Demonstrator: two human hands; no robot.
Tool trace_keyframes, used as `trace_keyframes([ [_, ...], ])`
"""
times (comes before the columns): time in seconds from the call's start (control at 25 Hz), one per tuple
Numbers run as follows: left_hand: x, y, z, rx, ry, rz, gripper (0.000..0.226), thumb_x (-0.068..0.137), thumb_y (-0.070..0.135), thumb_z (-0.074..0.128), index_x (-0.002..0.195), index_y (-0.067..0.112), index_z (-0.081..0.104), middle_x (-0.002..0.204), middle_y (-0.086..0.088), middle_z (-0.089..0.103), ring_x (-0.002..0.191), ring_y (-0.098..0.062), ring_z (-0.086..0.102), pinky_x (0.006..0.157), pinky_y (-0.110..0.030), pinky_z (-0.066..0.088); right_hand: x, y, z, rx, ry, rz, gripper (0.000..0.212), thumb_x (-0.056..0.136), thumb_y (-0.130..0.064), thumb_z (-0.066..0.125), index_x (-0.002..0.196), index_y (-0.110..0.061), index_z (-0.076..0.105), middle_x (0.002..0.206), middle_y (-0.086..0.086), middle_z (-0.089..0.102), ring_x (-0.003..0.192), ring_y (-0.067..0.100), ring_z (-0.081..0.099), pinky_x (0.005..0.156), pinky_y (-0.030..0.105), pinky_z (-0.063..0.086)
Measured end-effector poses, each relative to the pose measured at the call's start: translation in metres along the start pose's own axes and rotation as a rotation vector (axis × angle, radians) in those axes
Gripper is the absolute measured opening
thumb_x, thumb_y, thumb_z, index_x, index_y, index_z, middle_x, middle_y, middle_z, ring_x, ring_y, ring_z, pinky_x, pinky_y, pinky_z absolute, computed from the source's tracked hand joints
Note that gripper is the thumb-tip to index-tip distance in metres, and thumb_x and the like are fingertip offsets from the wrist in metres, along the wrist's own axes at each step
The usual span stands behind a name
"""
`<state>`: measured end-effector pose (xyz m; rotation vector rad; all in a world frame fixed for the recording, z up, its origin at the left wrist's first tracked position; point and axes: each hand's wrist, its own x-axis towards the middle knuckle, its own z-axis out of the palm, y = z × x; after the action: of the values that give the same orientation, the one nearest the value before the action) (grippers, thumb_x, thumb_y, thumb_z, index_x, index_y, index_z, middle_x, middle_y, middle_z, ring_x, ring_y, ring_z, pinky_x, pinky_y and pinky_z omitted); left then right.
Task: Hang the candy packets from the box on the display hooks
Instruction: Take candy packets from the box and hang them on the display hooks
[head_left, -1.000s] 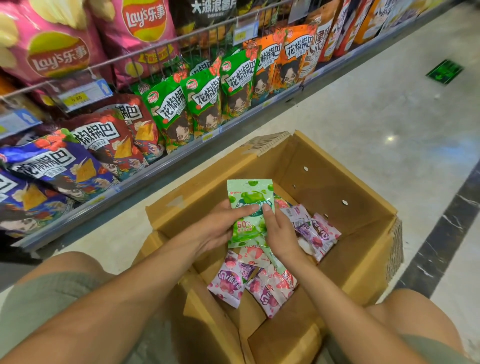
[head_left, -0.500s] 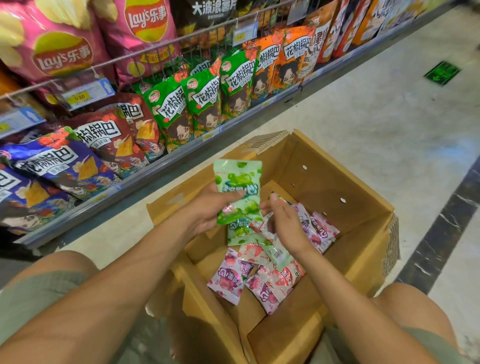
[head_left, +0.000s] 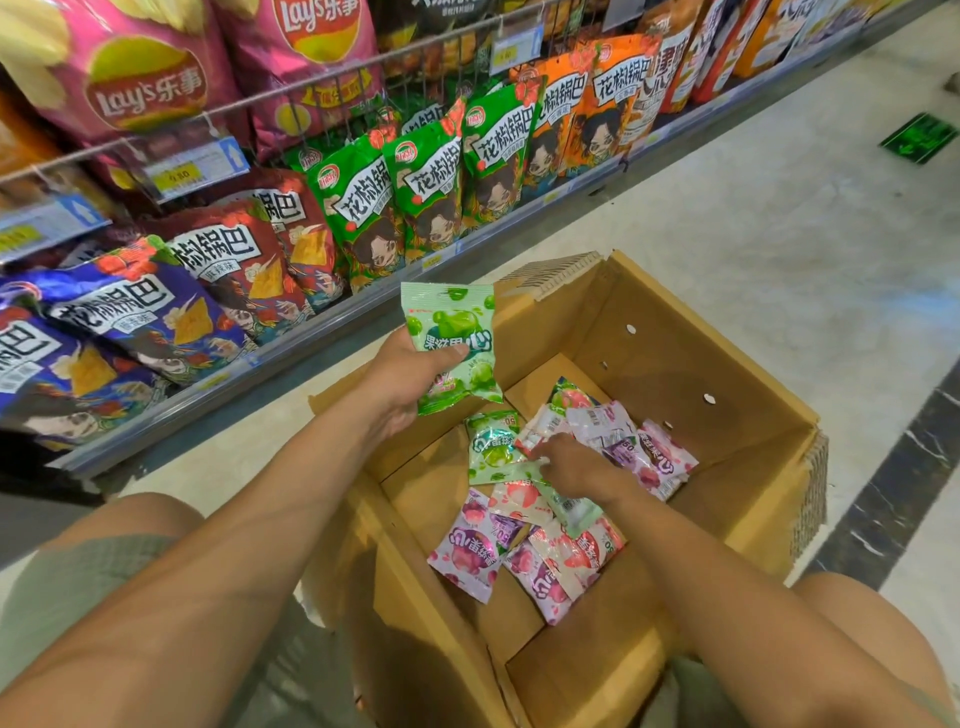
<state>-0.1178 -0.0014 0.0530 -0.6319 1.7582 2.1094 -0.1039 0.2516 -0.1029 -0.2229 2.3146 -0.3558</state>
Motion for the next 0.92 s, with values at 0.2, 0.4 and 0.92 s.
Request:
trace_keyframes([
  [0.2, 0.003, 0.001, 0.001, 0.003, 0.012, 0.015, 0.026, 0.094, 0.002, 0.073, 0.118, 0.012, 0.071, 0.114, -0.011, 0.078, 0.105, -0.029, 0.075, 0.092, -0.044, 0.061, 0.02, -0.009, 0.029, -0.257, -0.091, 0.175, 0.055, 0.097, -0.036, 0.058, 0.15, -0.022, 0.048, 0.161, 0.003, 0.017, 0.125, 0.038, 0.059, 0.1, 0.053, 0.048],
  [0.4, 0.006, 0.005, 0.001, 0.022, 0.024, 0.03, 0.021, 0.094, 0.004, 0.074, 0.111, 0.016, 0.072, 0.113, -0.009, 0.078, 0.107, -0.029, 0.075, 0.098, -0.047, 0.059, 0.013, 0.001, 0.028, -0.339, 0.093, 0.106, 0.059, 0.097, -0.049, 0.054, 0.146, -0.016, 0.049, 0.145, 0.004, 0.044, 0.131, 0.032, 0.047, 0.104, 0.052, 0.041],
  [0.92, 0.011, 0.009, 0.008, 0.014, 0.007, 0.037, 0.025, 0.094, 0.002, 0.073, 0.113, 0.017, 0.07, 0.108, -0.003, 0.078, 0.099, -0.022, 0.075, 0.089, -0.036, 0.06, 0.017, 0.037, 0.009, 0.516, 0.154, 0.306, 0.031, 0.101, -0.02, 0.06, 0.115, 0.005, 0.072, 0.118, 0.024, 0.071, 0.106, 0.036, 0.068, 0.092, 0.043, 0.054],
])
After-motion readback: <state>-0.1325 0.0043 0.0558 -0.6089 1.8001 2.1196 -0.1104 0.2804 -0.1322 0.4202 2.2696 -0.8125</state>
